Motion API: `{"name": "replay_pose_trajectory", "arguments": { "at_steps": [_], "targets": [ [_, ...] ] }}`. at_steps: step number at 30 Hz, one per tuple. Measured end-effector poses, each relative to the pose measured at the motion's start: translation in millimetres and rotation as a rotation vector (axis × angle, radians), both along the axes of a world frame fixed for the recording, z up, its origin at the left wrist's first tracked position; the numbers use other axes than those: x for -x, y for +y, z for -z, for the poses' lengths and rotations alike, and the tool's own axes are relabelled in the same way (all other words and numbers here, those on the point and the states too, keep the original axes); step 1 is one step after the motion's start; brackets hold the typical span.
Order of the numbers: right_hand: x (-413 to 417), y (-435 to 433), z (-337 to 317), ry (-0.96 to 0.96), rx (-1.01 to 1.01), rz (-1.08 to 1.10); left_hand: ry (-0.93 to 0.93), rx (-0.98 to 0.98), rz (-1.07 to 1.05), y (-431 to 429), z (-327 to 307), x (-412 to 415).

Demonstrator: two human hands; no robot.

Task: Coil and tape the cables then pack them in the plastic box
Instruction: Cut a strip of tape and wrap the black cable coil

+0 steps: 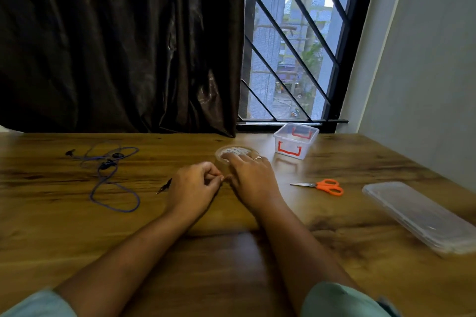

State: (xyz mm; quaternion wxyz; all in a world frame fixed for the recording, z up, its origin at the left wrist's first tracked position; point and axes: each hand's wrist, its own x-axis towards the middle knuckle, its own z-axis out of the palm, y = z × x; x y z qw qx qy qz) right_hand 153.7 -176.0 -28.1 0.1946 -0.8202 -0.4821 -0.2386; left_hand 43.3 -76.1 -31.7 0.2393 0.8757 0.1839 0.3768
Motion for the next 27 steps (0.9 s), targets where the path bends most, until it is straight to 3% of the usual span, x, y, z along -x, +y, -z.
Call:
{"name": "replay_pose_trajectory", "arguments": {
  "at_steps": [3, 5, 7, 9, 11, 19, 27],
  "targets": [
    [1, -16, 3, 0.167, -0.085, -0.075, 0.006, 0.018, 0.054, -1, 4, -1],
    [-5, -34, 0, 0.247, -0.147, 0.001, -0.009, 0.048, 0.063, 0, 5, -1],
    [-19, -60, -6, 0.211, -0.112, 0.265, -0.002, 0.096, 0.091, 1, 4, -1],
    [-29, -87, -8, 0.213, 0.071, 0.58, 0.005, 0.173, 0.109, 2, 4, -1],
    [-29, -106, -5, 0.283, 0.222, 0.69, -0.005, 0.244, 0.111, 4, 5, -1],
    [6, -88, -23, 0.316, 0.399, 0.544, -0.068, 0.362, 0.099, 4, 10, 10],
    [45, -75, -35, 0.262, 0.478, 0.473, -0.083, 0.325, 0.032, 7, 13, 15]
  ]
}}
